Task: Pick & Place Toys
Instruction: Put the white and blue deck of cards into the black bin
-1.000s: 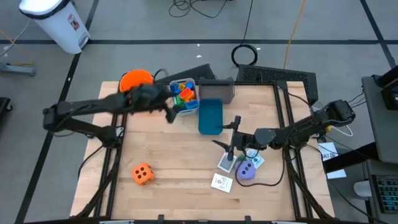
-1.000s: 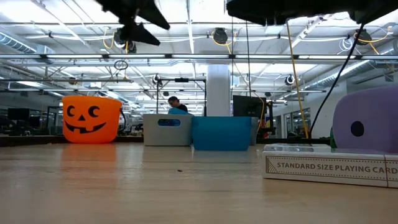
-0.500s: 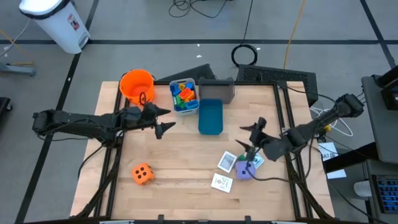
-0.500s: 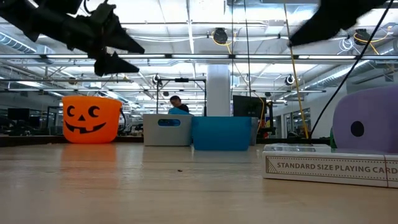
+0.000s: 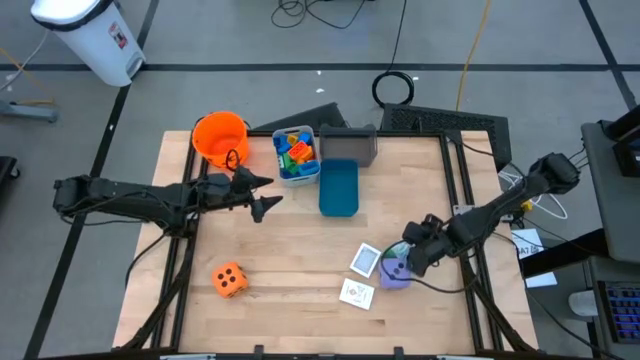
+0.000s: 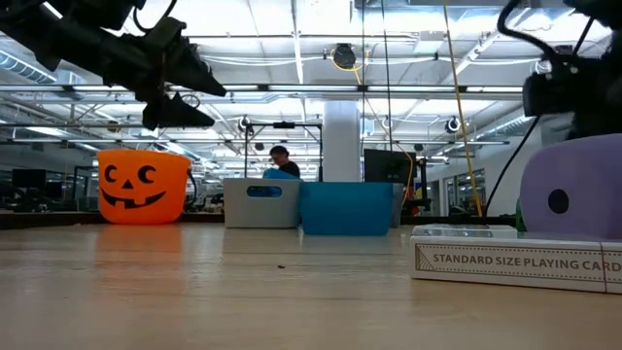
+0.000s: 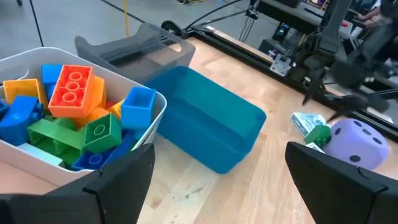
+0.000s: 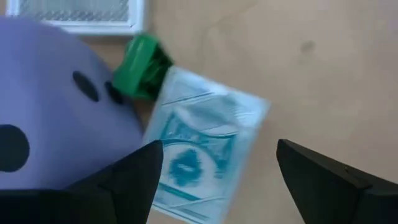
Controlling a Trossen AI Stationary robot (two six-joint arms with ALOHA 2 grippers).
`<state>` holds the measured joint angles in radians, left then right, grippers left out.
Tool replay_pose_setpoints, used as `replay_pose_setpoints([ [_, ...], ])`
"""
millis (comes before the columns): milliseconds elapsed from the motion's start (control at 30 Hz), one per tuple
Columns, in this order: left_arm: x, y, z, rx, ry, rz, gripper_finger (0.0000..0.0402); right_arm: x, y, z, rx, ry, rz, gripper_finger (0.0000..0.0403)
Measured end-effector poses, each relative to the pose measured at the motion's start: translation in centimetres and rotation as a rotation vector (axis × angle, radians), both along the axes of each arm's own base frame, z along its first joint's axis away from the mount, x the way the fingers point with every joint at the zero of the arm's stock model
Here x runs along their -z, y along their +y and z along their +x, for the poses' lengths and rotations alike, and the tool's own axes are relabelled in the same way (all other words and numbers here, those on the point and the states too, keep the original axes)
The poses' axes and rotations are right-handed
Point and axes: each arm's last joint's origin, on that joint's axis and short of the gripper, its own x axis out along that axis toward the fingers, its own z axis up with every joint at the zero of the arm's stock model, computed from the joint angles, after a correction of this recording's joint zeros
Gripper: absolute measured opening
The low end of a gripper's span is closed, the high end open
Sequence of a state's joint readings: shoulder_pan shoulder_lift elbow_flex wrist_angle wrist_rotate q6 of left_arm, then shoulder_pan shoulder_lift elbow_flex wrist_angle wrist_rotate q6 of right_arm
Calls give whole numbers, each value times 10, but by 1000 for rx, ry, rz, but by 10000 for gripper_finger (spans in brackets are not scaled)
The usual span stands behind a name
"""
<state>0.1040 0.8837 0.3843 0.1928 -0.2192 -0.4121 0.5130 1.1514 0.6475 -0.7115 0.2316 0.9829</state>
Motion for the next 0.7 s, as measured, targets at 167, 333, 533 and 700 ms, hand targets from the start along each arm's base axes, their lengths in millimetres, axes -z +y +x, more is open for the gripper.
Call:
replay_pose_setpoints([
  [167,0,1,0,-28,-2,0,368,25,4,0,-30,7,125,313],
  [333,0,2,-1,-77,4,15,374,42,1,-2,-34,12,125,318],
  [533,0,2,-1,-79,7,14,366,54,-7,-9,-16,97,-10,309],
  [700,0,2,-1,-80,6,12,369,56,-23,-14,114,144,-149,297],
])
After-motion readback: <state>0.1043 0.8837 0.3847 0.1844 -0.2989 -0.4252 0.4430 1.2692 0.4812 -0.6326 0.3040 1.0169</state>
